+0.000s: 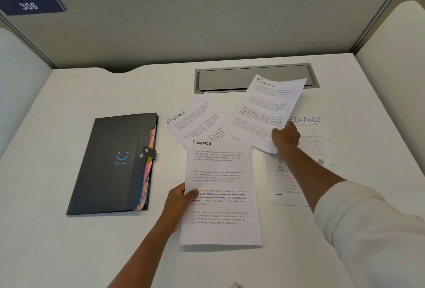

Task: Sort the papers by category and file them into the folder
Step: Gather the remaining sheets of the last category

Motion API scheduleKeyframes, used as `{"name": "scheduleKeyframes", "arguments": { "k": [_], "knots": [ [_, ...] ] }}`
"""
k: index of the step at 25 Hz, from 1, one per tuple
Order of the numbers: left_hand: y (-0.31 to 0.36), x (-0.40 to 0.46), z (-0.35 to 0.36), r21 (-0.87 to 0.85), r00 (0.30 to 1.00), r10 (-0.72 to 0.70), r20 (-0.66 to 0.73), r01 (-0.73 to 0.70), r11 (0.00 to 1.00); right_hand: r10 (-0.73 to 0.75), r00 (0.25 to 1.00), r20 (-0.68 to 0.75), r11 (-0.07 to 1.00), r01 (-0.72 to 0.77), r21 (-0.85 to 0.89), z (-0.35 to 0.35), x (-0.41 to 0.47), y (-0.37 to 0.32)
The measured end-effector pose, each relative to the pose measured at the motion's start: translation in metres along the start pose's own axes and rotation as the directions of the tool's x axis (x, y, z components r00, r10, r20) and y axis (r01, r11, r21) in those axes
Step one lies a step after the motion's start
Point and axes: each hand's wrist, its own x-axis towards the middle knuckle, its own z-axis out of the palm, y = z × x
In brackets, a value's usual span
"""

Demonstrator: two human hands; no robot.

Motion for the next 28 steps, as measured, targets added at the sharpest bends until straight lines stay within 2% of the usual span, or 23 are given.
{"name": "scheduleKeyframes", "arguments": {
  "k": [3,10,15,18,20,22,26,28],
  "knots": [
    [0.000,-0.002,0.002,0.022,1.000,0.016,-0.015,-0.016,1.000,-0.070,0.997,-0.025,0.988,0.072,0.135,-0.016,-0.001,0.010],
    [-0.006,-0.007,0.002,0.063,0.997,0.071,-0.024,-0.069,0.996,-0.088,0.996,-0.011,0.938,0.087,0.337,-0.048,-0.020,0.031],
    [-0.007,-0.012,0.004,0.055,0.993,0.111,-0.046,-0.109,0.993,-0.148,0.975,0.164,0.895,0.062,0.441,-0.052,-0.062,0.048],
    [-0.007,-0.012,0.006,0.052,0.993,0.110,-0.052,-0.107,0.993,-0.192,0.933,0.303,0.924,0.068,0.377,-0.044,-0.099,0.068],
    [-0.008,-0.013,0.006,0.063,0.994,0.103,-0.041,-0.100,0.993,-0.202,0.922,0.330,0.935,0.081,0.345,-0.037,-0.116,0.086],
    [-0.010,-0.012,0.005,0.080,0.994,0.098,-0.039,-0.094,0.992,-0.178,0.952,0.249,0.924,0.075,0.374,-0.036,-0.127,0.096],
    [-0.013,-0.014,0.003,0.093,0.993,0.110,-0.047,-0.106,0.990,-0.112,0.994,-0.013,0.844,0.102,0.526,-0.055,-0.128,0.097],
    [-0.012,-0.015,0.004,0.101,0.992,0.119,-0.044,-0.114,0.988,-0.103,0.993,-0.051,0.810,0.114,0.575,-0.066,-0.124,0.092]
  ]
}}
